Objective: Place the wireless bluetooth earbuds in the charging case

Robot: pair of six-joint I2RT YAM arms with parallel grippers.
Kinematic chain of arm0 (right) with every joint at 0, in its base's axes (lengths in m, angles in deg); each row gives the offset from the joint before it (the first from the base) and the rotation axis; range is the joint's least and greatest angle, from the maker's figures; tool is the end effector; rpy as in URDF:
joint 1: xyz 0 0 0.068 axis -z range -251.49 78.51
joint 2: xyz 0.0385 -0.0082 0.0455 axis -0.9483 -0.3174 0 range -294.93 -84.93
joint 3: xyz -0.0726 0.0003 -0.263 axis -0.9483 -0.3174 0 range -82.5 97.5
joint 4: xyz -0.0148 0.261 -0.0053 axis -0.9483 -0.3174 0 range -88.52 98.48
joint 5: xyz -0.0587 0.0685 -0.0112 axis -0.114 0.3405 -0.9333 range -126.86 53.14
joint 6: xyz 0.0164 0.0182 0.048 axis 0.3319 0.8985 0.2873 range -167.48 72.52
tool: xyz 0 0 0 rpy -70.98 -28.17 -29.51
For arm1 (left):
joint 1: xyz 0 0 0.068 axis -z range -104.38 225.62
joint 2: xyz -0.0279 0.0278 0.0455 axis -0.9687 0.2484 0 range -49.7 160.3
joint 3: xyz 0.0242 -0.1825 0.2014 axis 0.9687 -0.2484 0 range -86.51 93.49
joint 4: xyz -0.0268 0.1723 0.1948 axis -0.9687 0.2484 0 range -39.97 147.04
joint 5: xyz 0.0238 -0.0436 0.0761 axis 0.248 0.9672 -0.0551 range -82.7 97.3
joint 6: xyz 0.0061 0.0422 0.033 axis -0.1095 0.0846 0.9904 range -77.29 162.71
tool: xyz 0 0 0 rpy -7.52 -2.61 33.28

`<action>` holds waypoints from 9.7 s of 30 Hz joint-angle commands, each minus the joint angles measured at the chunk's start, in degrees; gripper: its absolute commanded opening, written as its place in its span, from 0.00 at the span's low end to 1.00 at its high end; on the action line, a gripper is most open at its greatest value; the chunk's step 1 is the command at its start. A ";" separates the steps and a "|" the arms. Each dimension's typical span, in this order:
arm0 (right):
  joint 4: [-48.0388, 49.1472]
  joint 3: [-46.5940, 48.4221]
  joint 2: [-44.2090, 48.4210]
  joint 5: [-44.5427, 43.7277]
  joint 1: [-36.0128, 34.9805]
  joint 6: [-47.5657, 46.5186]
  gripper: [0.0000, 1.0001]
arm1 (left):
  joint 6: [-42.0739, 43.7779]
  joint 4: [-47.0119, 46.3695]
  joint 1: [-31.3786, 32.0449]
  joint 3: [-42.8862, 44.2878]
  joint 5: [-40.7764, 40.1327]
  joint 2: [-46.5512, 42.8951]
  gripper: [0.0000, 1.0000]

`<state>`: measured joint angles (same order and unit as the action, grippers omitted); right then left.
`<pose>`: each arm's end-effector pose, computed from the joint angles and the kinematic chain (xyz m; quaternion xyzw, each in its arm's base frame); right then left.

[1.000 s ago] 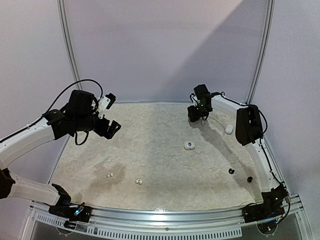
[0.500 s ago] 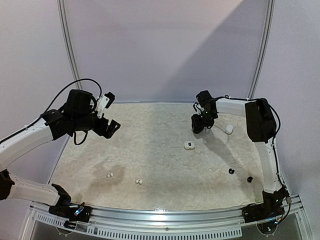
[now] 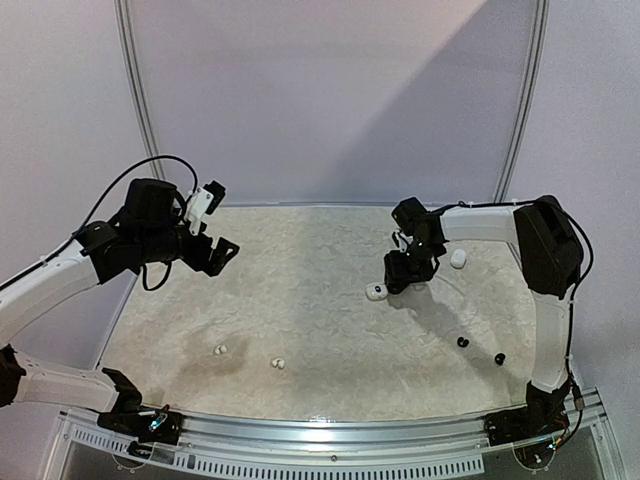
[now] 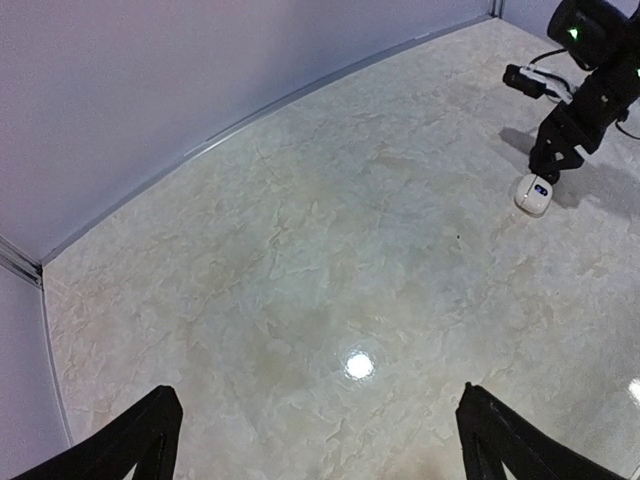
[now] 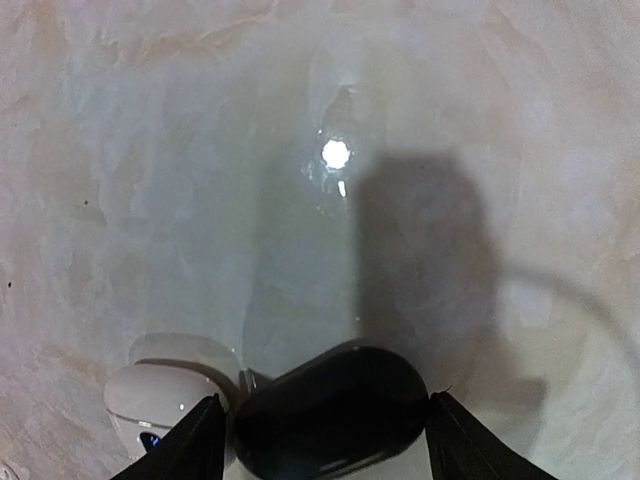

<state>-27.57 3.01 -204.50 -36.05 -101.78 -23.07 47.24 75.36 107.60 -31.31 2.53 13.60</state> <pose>0.3660 0.2144 0.1527 -0.0517 0.9836 0.0855 0.1503 0.2083 -0.1265 0.3139 0.2569 0.8417 -0.0767 0.4686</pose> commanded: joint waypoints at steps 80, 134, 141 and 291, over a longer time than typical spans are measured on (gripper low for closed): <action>27.60 -9.59 29.42 -4.28 -13.80 -72.19 0.17 | -6.10 -3.99 2.10 6.66 24.87 0.19 0.86; 21.54 3.68 29.95 23.44 -29.29 -35.29 0.87 | 7.51 -11.74 5.19 5.78 46.90 -3.72 0.00; 20.72 8.30 24.53 26.38 -29.30 -30.95 0.70 | 7.18 -10.80 5.43 6.15 48.61 -3.63 0.00; -26.37 -36.58 42.02 -16.11 10.76 19.89 0.66 | 3.76 -37.15 5.92 -15.23 56.86 -3.71 0.00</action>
<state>-55.00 -32.29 -161.40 -52.57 -91.76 -1.92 47.88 45.26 111.89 -44.40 53.67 7.38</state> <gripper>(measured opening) 0.666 0.250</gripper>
